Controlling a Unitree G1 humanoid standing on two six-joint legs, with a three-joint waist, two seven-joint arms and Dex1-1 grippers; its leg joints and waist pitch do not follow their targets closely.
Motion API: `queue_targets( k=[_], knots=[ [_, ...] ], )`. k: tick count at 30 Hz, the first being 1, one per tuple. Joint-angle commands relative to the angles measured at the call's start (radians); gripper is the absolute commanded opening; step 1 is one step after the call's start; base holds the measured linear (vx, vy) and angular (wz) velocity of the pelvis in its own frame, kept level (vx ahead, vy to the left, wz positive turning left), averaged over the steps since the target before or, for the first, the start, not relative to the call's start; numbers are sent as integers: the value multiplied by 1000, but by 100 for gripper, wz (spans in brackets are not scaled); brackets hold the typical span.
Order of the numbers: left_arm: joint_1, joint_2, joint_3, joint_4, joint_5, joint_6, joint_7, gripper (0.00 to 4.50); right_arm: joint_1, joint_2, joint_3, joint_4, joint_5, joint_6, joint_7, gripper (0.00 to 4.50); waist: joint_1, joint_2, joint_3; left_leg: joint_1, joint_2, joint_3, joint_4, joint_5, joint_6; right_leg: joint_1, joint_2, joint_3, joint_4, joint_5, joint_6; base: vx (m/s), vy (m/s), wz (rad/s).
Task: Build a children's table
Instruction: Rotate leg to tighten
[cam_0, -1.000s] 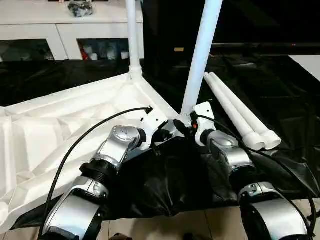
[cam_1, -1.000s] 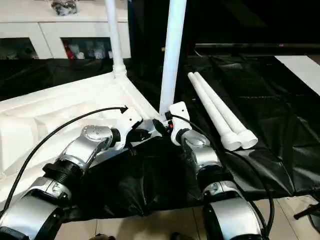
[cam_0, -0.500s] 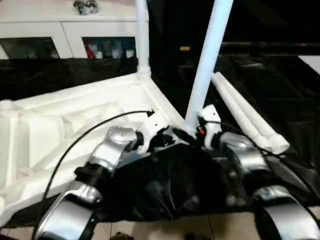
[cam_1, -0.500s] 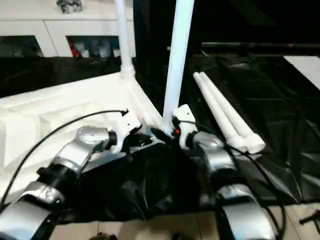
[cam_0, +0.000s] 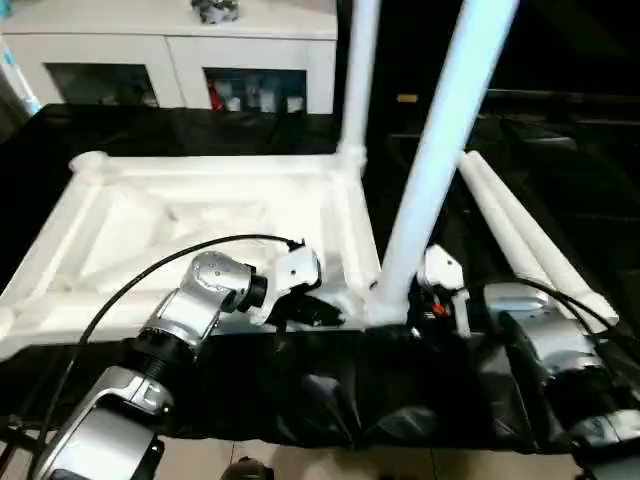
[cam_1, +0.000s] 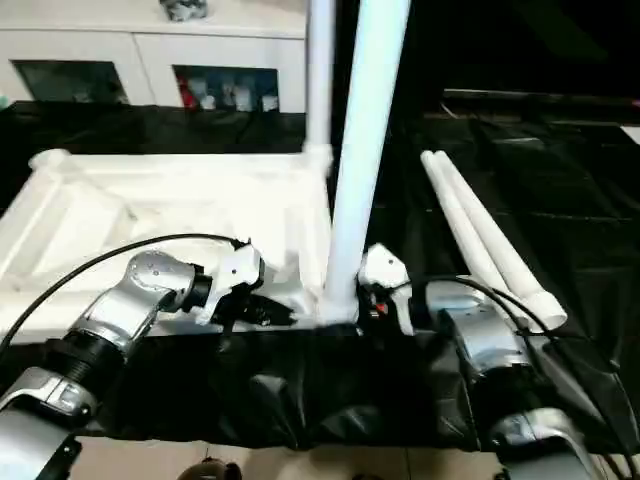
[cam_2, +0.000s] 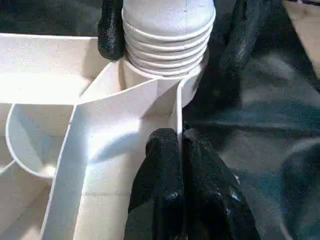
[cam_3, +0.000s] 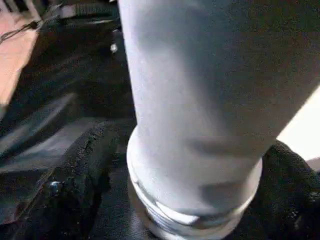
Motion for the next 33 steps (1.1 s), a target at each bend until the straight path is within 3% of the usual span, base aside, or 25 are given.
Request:
queue_targets(
  k=[1,10,14,18,21,22,23,25,26,27,28,32,33],
  knots=[
    [-17,-1,-14,-33,-8,-21,-30,0,18,-3,44,-29,4,30,40,364,-4,0,-71,28,25,-6,-73,-406,16,41,-32,36,-71,-408,-204,0,0,0],
    [-24,7,-10,-13,-14,-30,-49,0,43,4,47,-80,20,74,46,283,-4,0,-71,28,25,-10,-74,-428,1,40,-35,35,-77,-448,-186,0,0,0],
    [-21,-10,3,-13,-24,-14,-34,0,66,17,47,-89,29,93,34,277,-1,1,-72,29,25,-9,-73,-417,3,40,-35,36,-75,-423,-195,0,0,0],
    [-22,-49,28,-7,-20,21,57,0,54,76,4,-45,37,97,-69,275,-1,0,-71,28,25,-9,-74,-425,1,41,-35,35,-74,-425,-198,0,0,0],
    [-38,-100,55,21,-9,46,175,0,7,152,-44,58,3,93,-266,275,-13,-1,-68,30,19,-13,-71,-440,-18,36,-40,30,-81,-504,-175,0,0,0],
    [-47,-123,62,35,-1,54,228,0,-19,188,-67,113,-14,86,-370,275,-24,0,-64,32,16,-16,-70,-465,-29,32,-40,24,-90,-556,-160,0,0,0],
    [-50,-129,64,39,2,56,243,0,-26,198,-74,129,-18,85,-400,275,-38,-2,-63,30,12,-22,-70,-481,-36,36,-38,14,-96,-611,-130,0,0,0],
    [-64,-167,72,60,11,73,315,0,-64,251,-109,209,-23,93,-534,274,-50,-1,-62,25,11,-28,-70,-487,-33,40,-40,7,-105,-638,-103,0,0,0],
    [-73,-186,78,71,15,81,354,0,-79,274,-119,242,-27,90,-593,274,-54,1,-64,28,10,-29,-68,-500,-32,37,-40,5,-107,-643,-101,0,0,0],
    [-82,-208,80,85,24,84,396,0,-98,303,-132,280,-28,89,-659,274,-63,-6,-63,31,7,-29,-64,-507,-27,33,-39,0,-114,-656,-92,0,0,0],
    [-87,-222,80,94,30,85,424,0,-110,321,-141,303,-30,87,-700,274,-68,-2,-62,37,5,-31,-60,-517,-26,28,-39,-6,-120,-674,-88,0,0,0],
    [-97,-254,79,118,56,74,482,0,-143,380,-153,358,-51,47,-777,274,-88,7,-58,38,11,-40,-69,-587,-20,39,-33,-33,-135,-666,-63,0,0,0],
    [-97,-254,79,118,56,73,482,0,-144,382,-153,359,-51,45,-776,330,-92,11,-59,38,16,-44,-75,-616,-21,47,-35,-37,-134,-641,-60,0,0,0]
  ],
)
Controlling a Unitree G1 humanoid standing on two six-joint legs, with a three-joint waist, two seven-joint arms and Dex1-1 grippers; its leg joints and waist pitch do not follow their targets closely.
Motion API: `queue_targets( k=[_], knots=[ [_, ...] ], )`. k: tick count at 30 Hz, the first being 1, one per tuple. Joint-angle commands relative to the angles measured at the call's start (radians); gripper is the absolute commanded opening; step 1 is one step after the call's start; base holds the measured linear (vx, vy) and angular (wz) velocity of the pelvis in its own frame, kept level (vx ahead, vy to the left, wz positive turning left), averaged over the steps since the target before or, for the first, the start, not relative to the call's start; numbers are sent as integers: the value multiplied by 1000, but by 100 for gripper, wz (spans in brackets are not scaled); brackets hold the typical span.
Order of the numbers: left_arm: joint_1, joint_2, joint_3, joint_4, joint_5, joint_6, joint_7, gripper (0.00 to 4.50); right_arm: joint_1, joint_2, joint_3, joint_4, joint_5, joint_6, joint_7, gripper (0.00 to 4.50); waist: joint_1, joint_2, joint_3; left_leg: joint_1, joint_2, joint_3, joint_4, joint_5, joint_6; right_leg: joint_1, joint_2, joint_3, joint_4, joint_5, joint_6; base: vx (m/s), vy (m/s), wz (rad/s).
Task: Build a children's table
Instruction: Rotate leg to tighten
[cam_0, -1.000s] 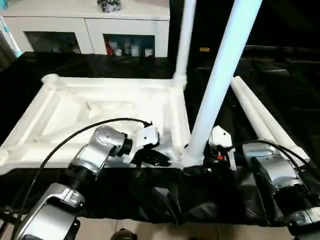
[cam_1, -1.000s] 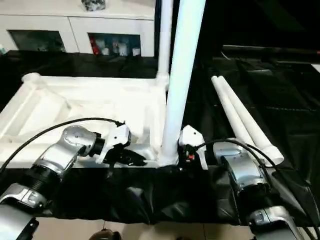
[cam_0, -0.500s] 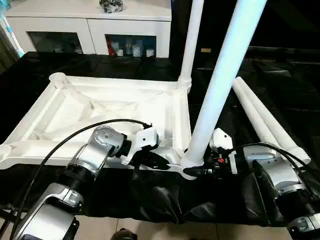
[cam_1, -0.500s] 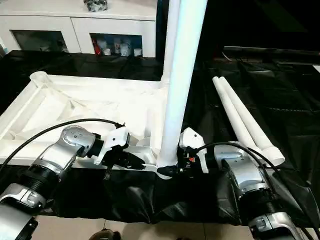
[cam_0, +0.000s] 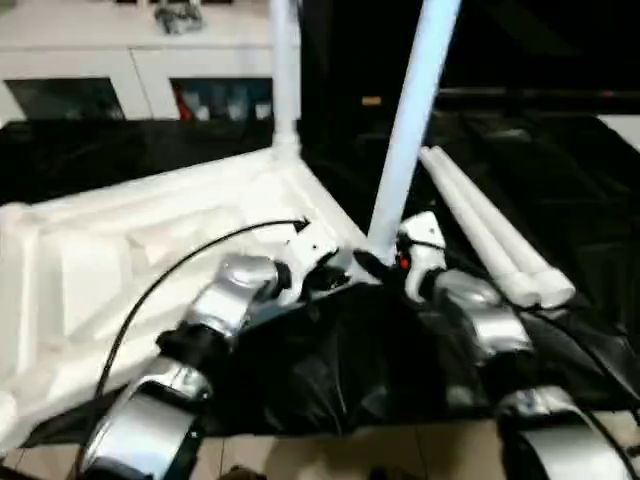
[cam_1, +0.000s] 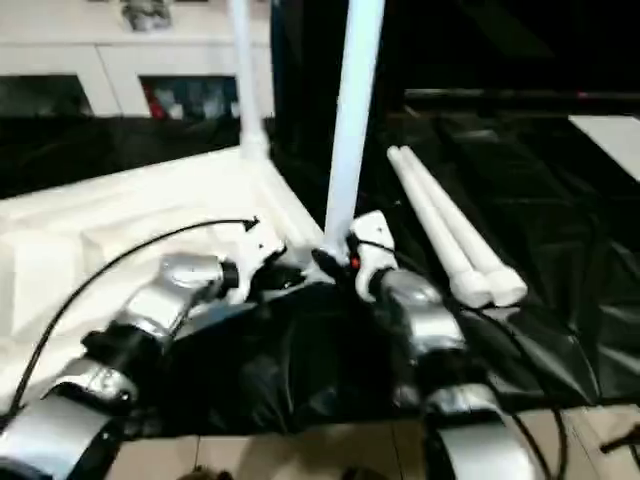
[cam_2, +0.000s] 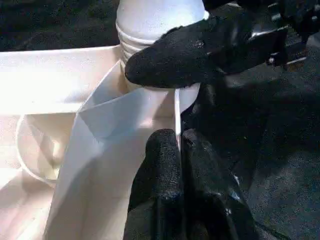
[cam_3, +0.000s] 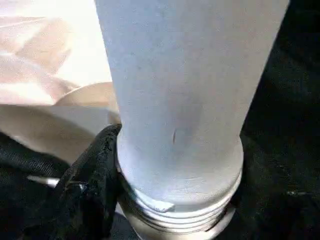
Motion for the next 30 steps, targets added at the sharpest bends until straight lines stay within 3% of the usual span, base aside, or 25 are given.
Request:
queue_targets(
  k=[1,2,9,13,16,19,21,24,27,29,30],
  knots=[
    [-31,-70,-21,-27,-31,-37,-14,0,-1,61,35,52,-4,3,17,330,-10,6,-59,35,17,-18,-78,-624,-21,34,-32,2,-95,-625,-65,0,0,0],
    [-26,-69,-25,-39,-33,-41,-26,0,-10,68,33,63,-2,-16,30,344,-11,0,-59,36,18,-19,-82,-639,-21,32,-35,4,-94,-610,-73,0,0,0],
    [12,-28,-47,-77,-48,-92,-136,0,5,4,64,40,-21,-67,130,397,2,-2,-63,39,15,-7,-79,-581,-5,24,-43,26,-87,-559,-124,0,0,0],
    [45,12,-65,-119,-66,-111,-238,0,31,-57,76,-10,-6,-76,284,397,11,-1,-68,25,19,0,-82,-514,11,31,-43,41,-68,-471,-164,0,0,0],
    [53,48,-73,-126,-70,-122,-304,0,63,-126,104,-77,12,-75,439,397,29,-5,-69,31,18,17,-74,-468,36,26,-37,53,-59,-422,-197,0,0,0],
    [51,65,-75,-123,-70,-129,-336,0,81,-160,122,-114,22,-67,512,397,41,-8,-69,26,19,20,-72,-428,39,26,-36,57,-52,-420,-201,0,0,0],
    [47,91,-79,-118,-71,-134,-385,0,108,-214,155,-172,35,-55,619,397,50,-4,-72,30,22,23,-70,-412,39,23,-35,64,-47,-408,-207,0,0,0],
    [44,117,-84,-118,-77,-141,-440,0,130,-256,176,-218,45,-35,707,397,64,-3,-73,24,24,23,-71,-385,41,29,-31,67,-40,-375,-214,0,0,0],
    [38,143,-93,-117,-78,-144,-491,0,150,-292,201,-265,47,-16,784,397,69,-1,-72,29,24,23,-71,-397,33,25,-30,70,-39,-394,-219,0,0,0],
    [34,150,-94,-110,-76,-152,-504,0,156,-302,212,-281,41,-10,806,397,69,0,-71,24,25,20,-74,-400,27,28,-30,70,-36,-400,-215,0,0,0],
    [32,152,-95,-105,-75,-155,-510,0,160,-305,217,-290,42,-6,808,370,70,1,-72,25,25,19,-74,-405,23,29,-31,70,-37,-404,-211,0,0,0]
  ],
)
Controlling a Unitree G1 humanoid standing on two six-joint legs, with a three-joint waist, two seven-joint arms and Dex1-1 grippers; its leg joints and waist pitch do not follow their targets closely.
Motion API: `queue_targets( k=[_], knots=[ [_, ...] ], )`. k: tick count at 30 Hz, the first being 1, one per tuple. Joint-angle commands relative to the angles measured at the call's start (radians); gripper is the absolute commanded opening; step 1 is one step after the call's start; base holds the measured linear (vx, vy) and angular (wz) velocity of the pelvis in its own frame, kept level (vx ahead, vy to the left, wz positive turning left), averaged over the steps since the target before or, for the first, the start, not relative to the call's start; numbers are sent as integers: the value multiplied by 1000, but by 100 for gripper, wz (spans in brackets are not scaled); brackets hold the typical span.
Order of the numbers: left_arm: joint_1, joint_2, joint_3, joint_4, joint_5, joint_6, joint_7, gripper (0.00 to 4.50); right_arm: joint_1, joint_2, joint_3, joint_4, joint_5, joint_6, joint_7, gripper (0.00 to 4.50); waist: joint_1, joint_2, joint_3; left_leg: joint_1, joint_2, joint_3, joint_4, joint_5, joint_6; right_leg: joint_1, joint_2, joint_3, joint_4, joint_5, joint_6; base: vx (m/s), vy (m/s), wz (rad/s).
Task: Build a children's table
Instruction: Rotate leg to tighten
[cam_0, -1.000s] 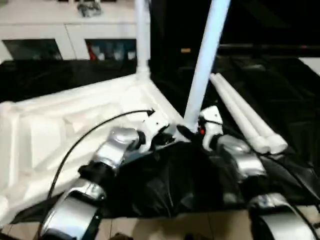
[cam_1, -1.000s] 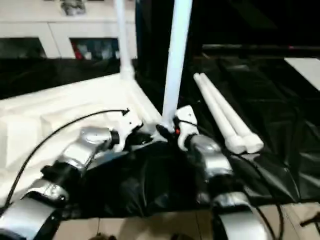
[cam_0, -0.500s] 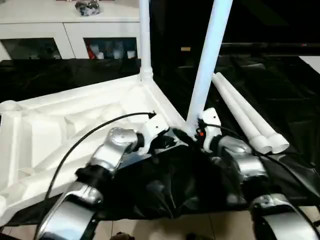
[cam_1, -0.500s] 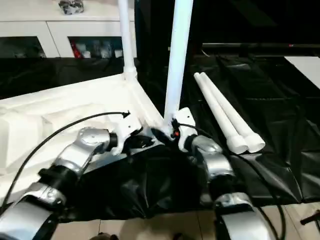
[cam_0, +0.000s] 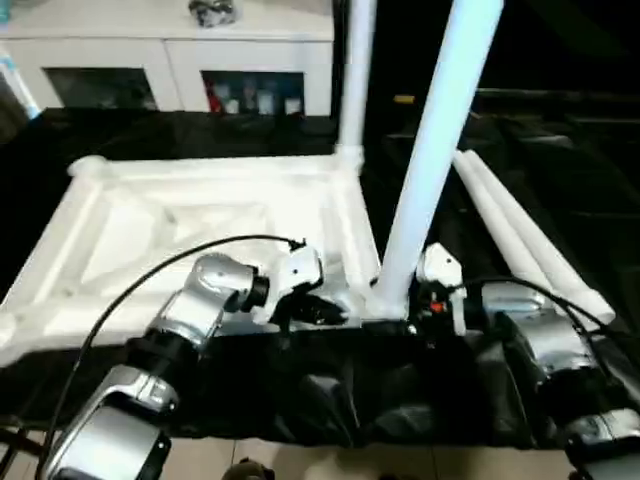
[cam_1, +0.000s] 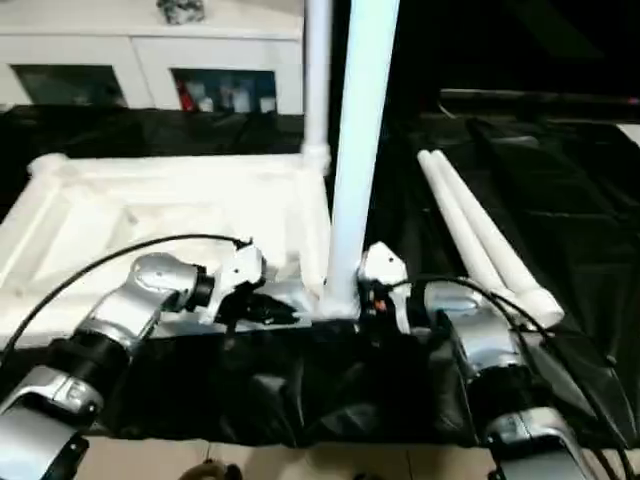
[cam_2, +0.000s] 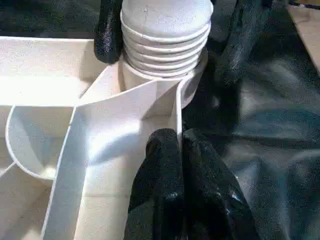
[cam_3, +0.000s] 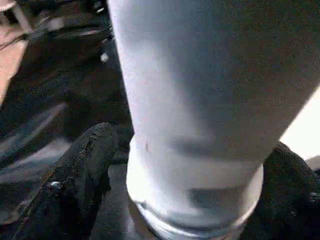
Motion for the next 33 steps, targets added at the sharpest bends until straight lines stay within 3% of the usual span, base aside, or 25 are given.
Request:
queue_targets(
  k=[1,12,16,18,21,22,24,27,28,29,30,31,32,33],
  knots=[
    [-26,-4,-23,-13,0,-19,-26,0,26,2,43,-17,-5,21,33,370,-2,-2,-72,25,24,-2,-72,-407,22,39,-33,36,-71,-410,-204,0,0,0],
    [-20,-28,-3,-20,-25,1,-11,0,53,30,36,-55,14,67,4,284,-1,-7,-70,26,22,-6,-73,-422,9,37,-36,34,-79,-484,-174,0,0,0],
    [-24,-58,14,-19,-28,29,48,0,51,70,0,-39,29,82,-69,273,-1,-8,-69,25,22,-6,-73,-415,7,36,-37,34,-78,-483,-176,0,0,0],
    [-30,-87,26,-11,-21,35,112,0,20,118,-29,27,-7,81,-222,273,-9,-8,-66,27,19,-8,-71,-430,-1,30,-38,31,-84,-527,-160,0,0,0],
    [-56,-161,43,27,16,71,288,0,-50,219,-82,177,-64,89,-543,272,-36,-11,-61,22,11,-16,-70,-450,-24,32,-40,18,-93,-619,-121,0,0,0],
    [-61,-174,46,34,19,79,313,0,-58,232,-89,195,-65,92,-579,272,-47,-8,-61,28,8,-22,-66,-487,-33,29,-40,6,-106,-680,-93,0,0,0],
    [-70,-192,51,46,26,90,354,0,-69,254,-98,216,-65,93,-621,272,-60,-9,-59,33,4,-24,-61,-514,-26,28,-38,-6,-121,-706,-67,0,0,0],
    [-90,-238,61,74,40,103,451,0,-97,313,-120,265,-69,92,-725,272,-75,-8,-58,38,5,-27,-61,-546,-11,27,-35,-23,-136,-701,-51,0,0,0],
    [-95,-250,63,82,42,101,472,0,-108,331,-120,283,-74,84,-757,272,-81,0,-57,41,10,-33,-66,-577,-14,32,-35,-33,-137,-685,-53,0,0,0],
    [-98,-258,64,87,46,93,488,0,-118,346,-117,302,-85,64,-776,272,-86,0,-55,37,12,-35,-70,-597,-15,38,-32,-39,-139,-677,-48,0,0,0],
    [-100,-263,65,90,49,86,495,0,-124,353,-114,312,-92,49,-783,272,-91,1,-55,33,15,-40,-76,-630,-19,46,-31,-46,-138,-667,-34,0,0,0],
    [-101,-267,64,95,59,78,496,0,-136,365,-114,336,-102,17,-793,307,-91,8,-53,45,22,-42,-83,-682,-23,44,-30,-51,-137,-647,-37,0,0,0],
    [-100,-266,63,95,61,75,492,0,-139,368,-119,339,-98,11,-792,307,-95,9,-50,45,25,-43,-88,-710,-23,46,-27,-54,-136,-633,-39,0,0,0],
    [-99,-265,62,93,62,75,490,0,-142,372,-128,342,-86,9,-784,328,-95,15,-45,44,35,-45,-106,-778,-30,54,-19,-57,-120,-594,-47,0,0,0]
  ],
)
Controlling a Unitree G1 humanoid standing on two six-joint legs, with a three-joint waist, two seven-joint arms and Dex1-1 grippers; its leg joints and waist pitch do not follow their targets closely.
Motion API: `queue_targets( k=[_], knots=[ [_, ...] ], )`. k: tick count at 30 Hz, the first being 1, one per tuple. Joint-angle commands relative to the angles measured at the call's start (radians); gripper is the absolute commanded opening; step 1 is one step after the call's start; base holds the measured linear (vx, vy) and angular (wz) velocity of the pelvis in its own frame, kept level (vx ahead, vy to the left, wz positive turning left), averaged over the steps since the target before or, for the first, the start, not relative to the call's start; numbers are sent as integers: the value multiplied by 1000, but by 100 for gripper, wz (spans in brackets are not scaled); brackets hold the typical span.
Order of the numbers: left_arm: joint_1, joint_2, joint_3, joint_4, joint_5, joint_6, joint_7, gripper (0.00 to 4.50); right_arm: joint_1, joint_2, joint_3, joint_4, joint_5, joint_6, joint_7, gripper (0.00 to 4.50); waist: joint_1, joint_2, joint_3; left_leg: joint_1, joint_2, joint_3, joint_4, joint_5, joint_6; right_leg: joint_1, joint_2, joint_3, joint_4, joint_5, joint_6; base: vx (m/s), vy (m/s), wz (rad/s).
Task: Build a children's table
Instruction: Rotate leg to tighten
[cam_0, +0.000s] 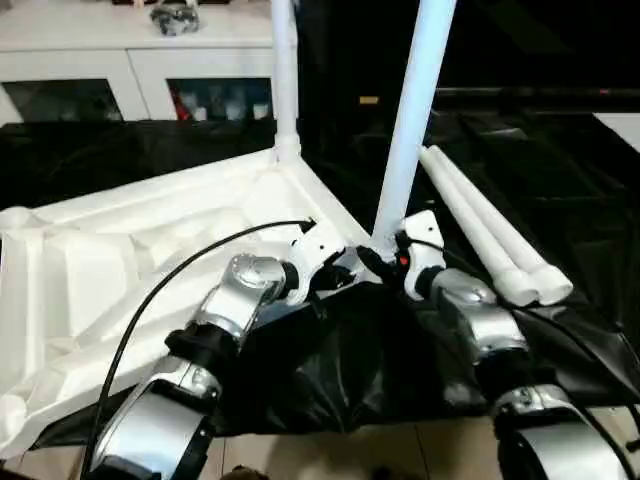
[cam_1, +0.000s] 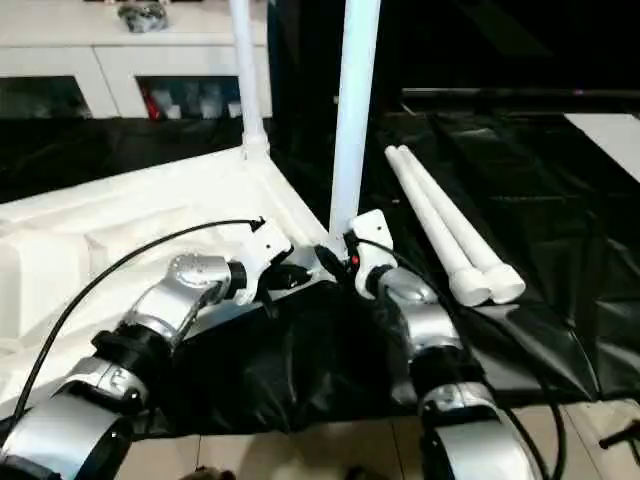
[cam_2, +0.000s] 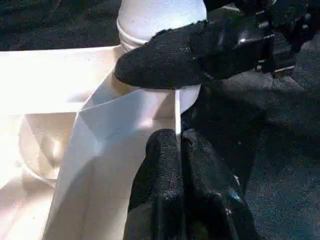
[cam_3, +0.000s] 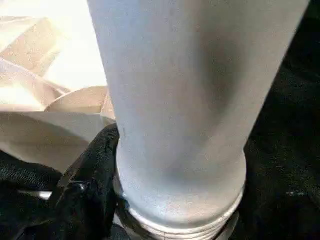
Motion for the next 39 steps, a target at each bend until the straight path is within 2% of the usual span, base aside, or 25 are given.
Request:
queue_targets(
  k=[1,2,3,4,5,6,7,8,9,10,11,12,13,14,15,16,17,18,19,21,23,25,27,35,39],
  knots=[
    [-32,-74,-23,-31,-31,-52,-11,0,-1,61,50,40,-10,14,38,342,-5,10,-47,27,50,-21,-133,-843,-46,45,-1,15,-21,-529,-69,0,0,0],
    [-28,-66,-28,-38,-32,-58,-30,0,-1,56,45,34,1,14,58,347,0,8,-44,23,54,-15,-147,-862,-52,48,4,24,-2,-502,-80,0,0,0],
    [-26,-62,-30,-41,-33,-58,-38,0,-1,52,45,31,2,11,67,347,5,-5,-42,37,43,-1,-143,-861,-54,32,2,35,-7,-535,-90,0,0,0],
    [-23,-57,-32,-45,-35,-59,-47,0,0,46,47,28,0,8,75,361,0,-27,-44,87,-1,8,-68,-754,-42,-24,-23,19,-92,-759,-45,0,0,0],
    [-12,-39,-42,-58,-45,-77,-98,0,8,19,58,12,-7,-12,119,374,2,-33,-44,105,-22,12,-21,-654,-31,-41,-46,6,-130,-861,-19,0,0,0],
    [-8,-33,-44,-63,-48,-79,-114,0,11,10,62,7,-8,-18,136,374,3,-30,-40,81,-30,12,3,-496,5,-15,-66,-14,-153,-922,19,0,0,0],
    [-1,-21,-49,-70,-52,-93,-146,0,19,-10,70,-10,-1,-25,189,374,3,-4,-45,46,-3,-3,-32,-490,5,40,-55,-41,-132,-844,46,79,22,-25],
    [2,-16,-50,-72,-54,-99,-160,0,23,-19,73,-16,2,-27,212,374,0,8,-46,33,18,-16,-56,-550,-6,58,-48,-43,-110,-758,39,97,30,-22],
    [5,-7,-53,-76,-55,-106,-181,0,30,-34,79,-27,6,-33,250,374,4,25,-53,3,67,-43,-114,-698,-19,93,-32,1,-2,-503,-17,97,30,-22],
    [8,0,-55,-80,-57,-110,-197,0,35,-46,84,-37,9,-38,279,374,10,30,-51,2,77,-47,-136,-766,-33,93,-25,21,35,-386,-53,0,0,0],
    [12,9,-57,-84,-58,-114,-217,0,43,-61,90,-49,12,-45,316,374,14,-17,-45,67,22,-11,-91,-757,-58,4,-38,44,-48,-498,-122,60,-19,17],
    [15,19,-59,-90,-62,-111,-239,0,52,-79,95,-66,16,-48,359,374,18,-29,-40,79,-4,0,-61,-678,-39,-17,-43,41,-75,-640,-109,60,-19,17],
    [18,30,-60,-94,-66,-115,-267,0,61,-99,100,-84,21,-47,405,374,26,-31,-40,83,-22,6,-20,-521,0,-16,-61,33,-103,-822,-60,82,-33,8],
    [21,41,-63,-97,-69,-120,-294,0,71,-118,106,-104,28,-45,452,374,29,-31,-49,58,-17,3,-32,-450,17,12,-65,43,-93,-822,-51,89,-15,-11],
    [22,49,-65,-99,-72,-125,-314,0,78,-132,110,-118,32,-43,486,374,41,-22,-61,9,3,-7,-65,-340,32,47,-59,61,-57,-691,-67,89,-15,-11],
    [23,53,-66,-99,-72,-127,-322,0,82,-139,114,-126,35,-42,503,374,47,-12,-66,20,17,-3,-70,-322,36,28,-43,66,-48,-566,-108,98,-8,-5],
    [23,63,-68,-99,-71,-135,-342,0,93,-157,122,-147,43,-38,544,374,49,-11,-68,26,21,1,-69,-318,37,23,-39,70,-40,-495,-140,64,-6,7],
    [23,75,-70,-100,-73,-139,-366,0,106,-179,134,-174,51,-34,594,374,51,-16,-67,21,22,7,-70,-305,42,26,-29,75,-20,-372,-199,64,-6,7],
    [21,89,-72,-100,-76,-144,-393,0,122,-203,149,-204,55,-35,647,374,56,-18,-68,23,23,15,-68,-310,53,28,-24,77,-13,-338,-227,58,-1,7],
    [19,104,-74,-100,-79,-146,-421,0,137,-227,165,-232,58,-36,697,374,64,-16,-69,30,23,23,-63,-319,58,19,-26,86,-9,-344,-246,59,-5,9],
    [18,119,-76,-103,-83,-146,-448,0,148,-245,178,-254,60,-33,737,374,69,-17,-74,23,25,25,-58,-283,63,24,-26,93,4,-302,-254,62,-3,2],
    [18,132,-78,-106,-86,-143,-473,0,155,-260,189,-272,61,-30,771,374,76,-14,-83,17,24,26,-50,-186,82,28,-23,93,25,-166,-283,57,4,-2],
    [19,142,-81,-105,-87,-145,-492,0,157,-265,194,-279,60,-29,787,374,75,-12,-84,14,22,27,-46,-151,102,29,-20,93,32,-100,-305,0,0,0],
    [27,172,-88,-113,-95,-146,-551,0,160,-269,200,-310,77,-1,821,318,78,-15,-76,22,24,30,-54,-252,64,27,-24,97,14,-244,-274,0,0,0],
    [30,167,-78,-115,-101,-137,-543,0,170,-263,203,-321,81,12,824,287,78,-15,-75,23,25,30,-56,-264,50,25,-24,98,12,-270,-262,0,0,0]
  ],
)
